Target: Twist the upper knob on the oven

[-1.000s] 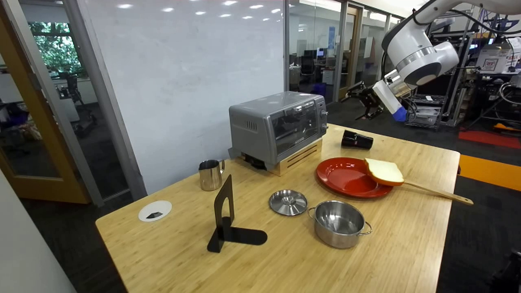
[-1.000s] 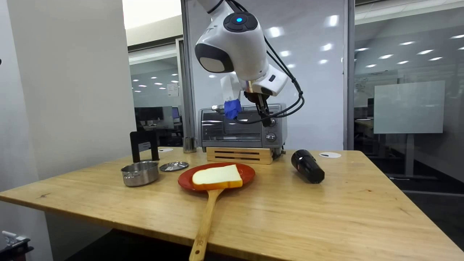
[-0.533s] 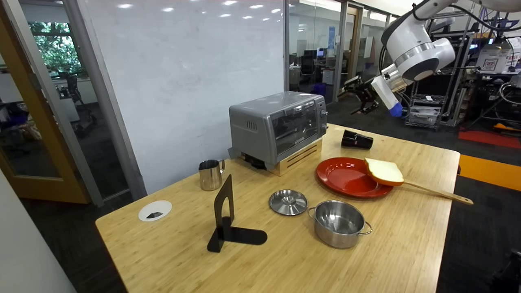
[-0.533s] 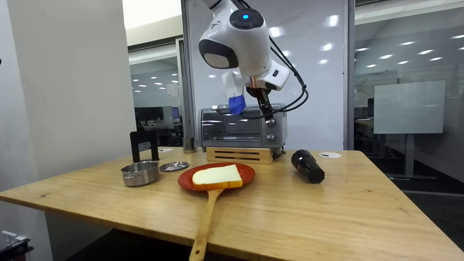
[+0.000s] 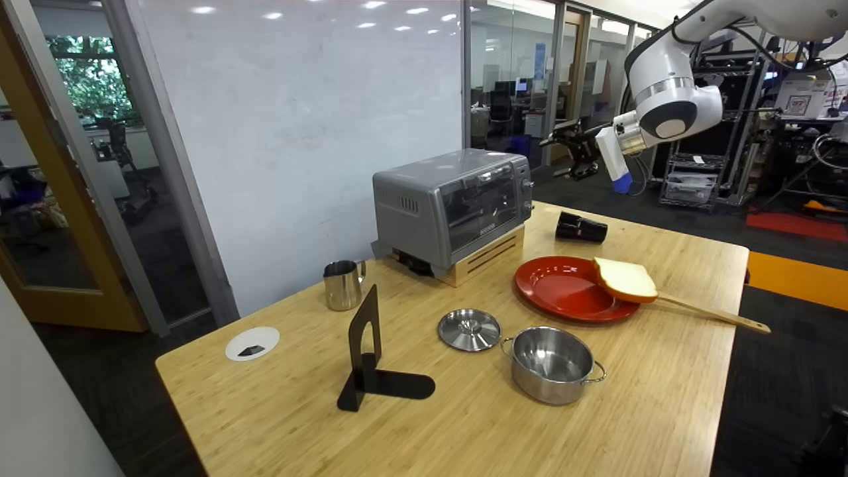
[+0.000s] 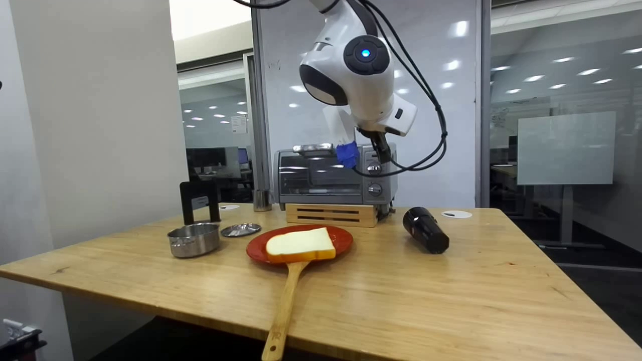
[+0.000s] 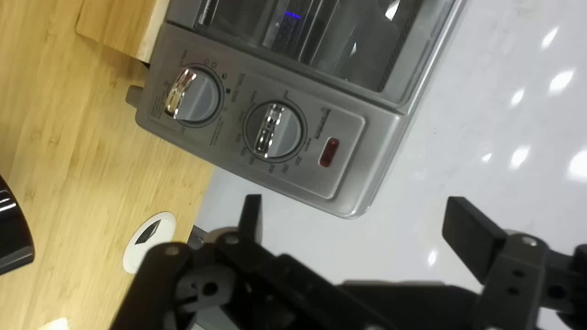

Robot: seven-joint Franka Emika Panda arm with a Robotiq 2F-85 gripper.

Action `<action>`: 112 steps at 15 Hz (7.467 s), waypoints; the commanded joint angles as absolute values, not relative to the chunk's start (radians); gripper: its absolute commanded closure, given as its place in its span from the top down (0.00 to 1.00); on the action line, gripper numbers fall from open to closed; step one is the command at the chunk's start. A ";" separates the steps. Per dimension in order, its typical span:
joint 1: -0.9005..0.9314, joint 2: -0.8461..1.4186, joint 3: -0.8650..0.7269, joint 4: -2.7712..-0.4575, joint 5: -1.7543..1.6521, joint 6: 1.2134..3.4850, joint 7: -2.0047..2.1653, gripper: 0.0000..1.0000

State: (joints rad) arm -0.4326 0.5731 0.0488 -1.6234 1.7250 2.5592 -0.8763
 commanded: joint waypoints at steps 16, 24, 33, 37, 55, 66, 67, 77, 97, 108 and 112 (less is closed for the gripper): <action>-0.208 0.651 -0.180 -1.691 2.279 2.447 -0.952 1.00; -0.196 0.688 -0.199 -1.674 2.322 2.368 -0.947 1.00; -0.189 0.713 -0.207 -1.644 2.379 2.361 -0.951 1.00; -0.184 0.726 -0.211 -1.628 2.397 2.364 -0.953 1.00; -0.170 0.743 -0.217 -1.608 2.392 2.372 -0.953 0.03; -0.170 0.720 -0.233 -1.626 2.348 2.305 -1.102 0.03; -0.171 0.720 -0.235 -1.627 2.341 2.300 -1.116 0.03; -0.181 0.722 -0.250 -1.621 2.261 2.234 -1.262 0.03; -0.196 0.726 -0.255 -1.617 2.194 2.154 -1.527 0.03; -0.233 0.769 -0.250 -1.605 2.271 2.092 -1.640 0.03; -0.237 0.787 -0.257 -1.614 2.297 2.036 -1.697 0.03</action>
